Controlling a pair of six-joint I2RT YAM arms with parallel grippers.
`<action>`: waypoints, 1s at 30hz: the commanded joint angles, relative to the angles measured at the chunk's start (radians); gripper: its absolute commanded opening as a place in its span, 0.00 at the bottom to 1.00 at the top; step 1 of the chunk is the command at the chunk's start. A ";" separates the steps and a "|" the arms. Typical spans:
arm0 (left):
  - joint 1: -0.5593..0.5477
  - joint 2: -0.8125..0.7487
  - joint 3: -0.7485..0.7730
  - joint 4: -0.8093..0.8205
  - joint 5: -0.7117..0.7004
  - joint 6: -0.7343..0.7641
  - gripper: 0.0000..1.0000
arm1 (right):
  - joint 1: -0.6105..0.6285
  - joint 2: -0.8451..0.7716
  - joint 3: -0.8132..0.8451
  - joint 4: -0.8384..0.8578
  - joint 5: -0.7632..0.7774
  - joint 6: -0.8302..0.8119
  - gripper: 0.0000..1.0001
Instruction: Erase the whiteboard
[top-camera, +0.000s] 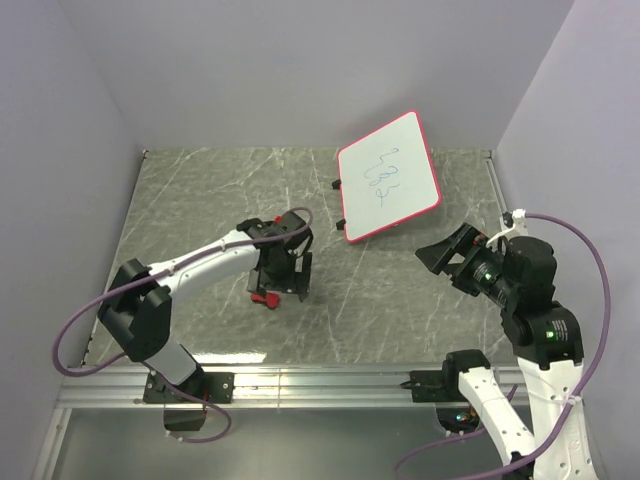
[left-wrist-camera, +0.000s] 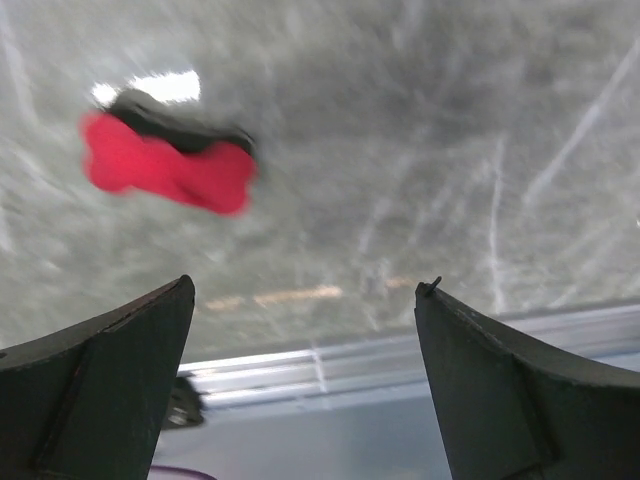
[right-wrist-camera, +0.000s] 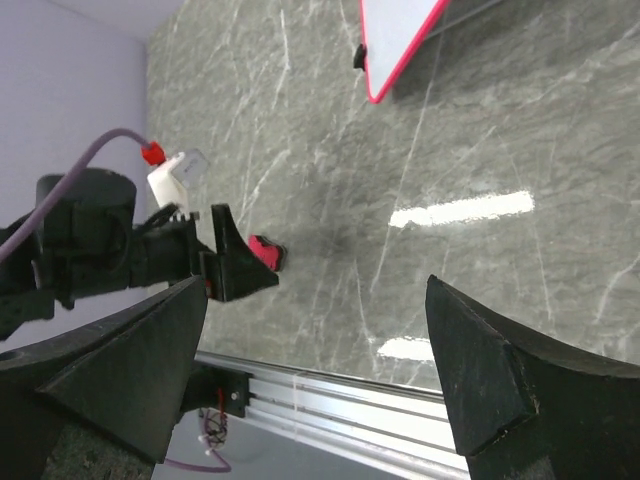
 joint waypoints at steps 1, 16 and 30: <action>-0.081 -0.014 -0.023 -0.057 0.007 -0.175 0.98 | 0.016 -0.005 0.010 -0.019 0.034 -0.034 0.96; -0.081 -0.046 -0.290 0.189 -0.001 -0.329 0.97 | 0.134 0.009 0.034 -0.055 0.143 -0.100 0.96; 0.153 0.185 -0.188 0.274 -0.107 -0.193 0.97 | 0.220 0.021 0.080 -0.065 0.274 -0.169 0.97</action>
